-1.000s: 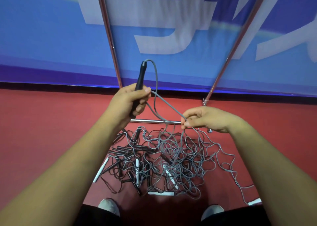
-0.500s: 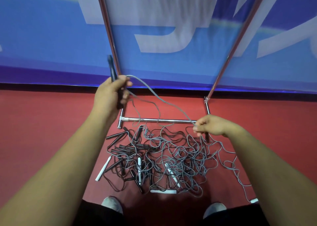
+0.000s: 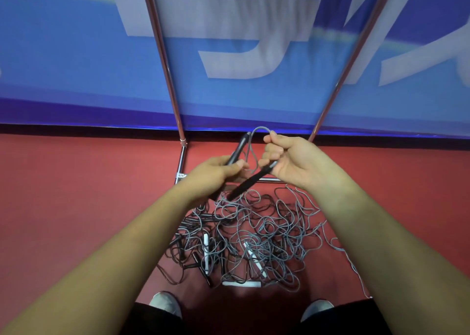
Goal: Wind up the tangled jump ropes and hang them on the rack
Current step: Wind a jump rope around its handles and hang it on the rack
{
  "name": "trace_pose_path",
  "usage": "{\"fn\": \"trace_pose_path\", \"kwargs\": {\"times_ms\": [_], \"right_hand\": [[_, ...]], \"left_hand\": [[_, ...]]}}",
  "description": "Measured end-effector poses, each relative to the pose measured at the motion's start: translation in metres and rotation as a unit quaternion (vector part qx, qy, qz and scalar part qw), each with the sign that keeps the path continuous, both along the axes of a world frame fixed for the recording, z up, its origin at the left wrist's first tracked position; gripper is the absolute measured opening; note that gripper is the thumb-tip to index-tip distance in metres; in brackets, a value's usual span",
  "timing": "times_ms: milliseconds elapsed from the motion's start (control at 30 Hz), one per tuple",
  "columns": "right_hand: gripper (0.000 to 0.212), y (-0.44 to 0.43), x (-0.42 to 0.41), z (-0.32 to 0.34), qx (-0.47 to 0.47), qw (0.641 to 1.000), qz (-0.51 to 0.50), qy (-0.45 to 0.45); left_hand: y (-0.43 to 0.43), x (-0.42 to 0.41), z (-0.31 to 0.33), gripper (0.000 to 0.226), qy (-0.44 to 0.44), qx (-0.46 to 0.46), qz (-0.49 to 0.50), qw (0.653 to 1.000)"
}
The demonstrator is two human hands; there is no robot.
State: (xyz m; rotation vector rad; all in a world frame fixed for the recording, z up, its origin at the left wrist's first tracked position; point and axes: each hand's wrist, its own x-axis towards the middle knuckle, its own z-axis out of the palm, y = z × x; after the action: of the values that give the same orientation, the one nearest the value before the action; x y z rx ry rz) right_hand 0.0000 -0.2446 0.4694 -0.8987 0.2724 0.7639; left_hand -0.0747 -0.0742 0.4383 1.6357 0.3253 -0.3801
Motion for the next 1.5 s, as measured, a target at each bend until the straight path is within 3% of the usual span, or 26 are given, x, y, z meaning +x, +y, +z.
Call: {"fn": "trace_pose_path", "kwargs": {"times_ms": [67, 167, 267, 333, 433, 500, 567, 633, 733, 800, 867, 933, 1133, 1367, 1500], "right_hand": [[0.02, 0.002, -0.001, 0.003, 0.04, 0.995, -0.061, 0.067], [0.015, 0.001, 0.001, 0.004, 0.093, 0.976, -0.146, 0.133], [0.013, -0.001, 0.002, 0.005, 0.102, 0.97, -0.178, 0.132], [0.016, -0.006, 0.003, 0.005, 0.075, 0.979, -0.162, 0.101], [0.013, -0.022, 0.008, 0.001, -0.147, 0.988, -0.032, -0.044], [0.024, -0.035, 0.009, -0.002, -0.338, 0.925, 0.058, -0.16], [0.028, -0.041, 0.01, -0.003, -0.401, 0.882, 0.067, -0.238], [0.017, -0.04, 0.007, 0.0, -0.338, 0.884, 0.063, -0.318], [0.028, -0.033, 0.005, 0.007, -0.263, 0.845, 0.146, -0.441], [0.024, -0.029, 0.007, 0.007, -0.263, 0.827, 0.168, -0.468], [0.013, -0.029, 0.01, 0.006, -0.278, 0.825, 0.16, -0.466], [0.007, -0.03, 0.011, 0.005, -0.27, 0.845, 0.158, -0.433], [0.015, -0.036, 0.017, 0.005, -0.267, 0.87, 0.141, -0.39], [0.019, -0.041, 0.02, 0.008, -0.274, 0.853, 0.12, -0.427], [0.018, -0.036, 0.018, 0.013, -0.279, 0.843, 0.091, -0.45]], "left_hand": [[-0.013, -0.006, 0.006, 0.024, 0.028, -0.111, -0.032, 0.993], [-0.024, -0.01, 0.006, 0.025, 0.025, -0.161, -0.055, 0.985], [-0.029, -0.01, 0.006, 0.031, 0.025, -0.193, -0.059, 0.979], [-0.031, -0.009, 0.005, 0.019, 0.021, -0.198, -0.052, 0.979], [-0.025, -0.005, 0.006, 0.015, 0.011, -0.201, -0.034, 0.979], [-0.018, -0.003, 0.009, 0.014, 0.003, -0.205, -0.033, 0.978], [-0.014, -0.004, 0.012, 0.016, -0.003, -0.213, -0.05, 0.976], [-0.015, -0.005, 0.013, 0.022, -0.004, -0.235, -0.07, 0.969], [-0.018, -0.007, 0.015, 0.024, 0.0, -0.284, -0.094, 0.954], [-0.019, -0.008, 0.016, 0.026, 0.005, -0.3, -0.096, 0.949], [-0.019, -0.01, 0.016, 0.029, 0.008, -0.298, -0.091, 0.95], [-0.019, -0.011, 0.016, 0.032, 0.007, -0.3, -0.087, 0.95], [-0.022, -0.016, 0.016, 0.035, 0.051, -0.286, -0.142, 0.946], [-0.03, -0.021, 0.018, 0.025, 0.047, -0.286, -0.176, 0.941], [-0.034, -0.023, 0.019, 0.031, 0.057, -0.283, -0.134, 0.948]]}}
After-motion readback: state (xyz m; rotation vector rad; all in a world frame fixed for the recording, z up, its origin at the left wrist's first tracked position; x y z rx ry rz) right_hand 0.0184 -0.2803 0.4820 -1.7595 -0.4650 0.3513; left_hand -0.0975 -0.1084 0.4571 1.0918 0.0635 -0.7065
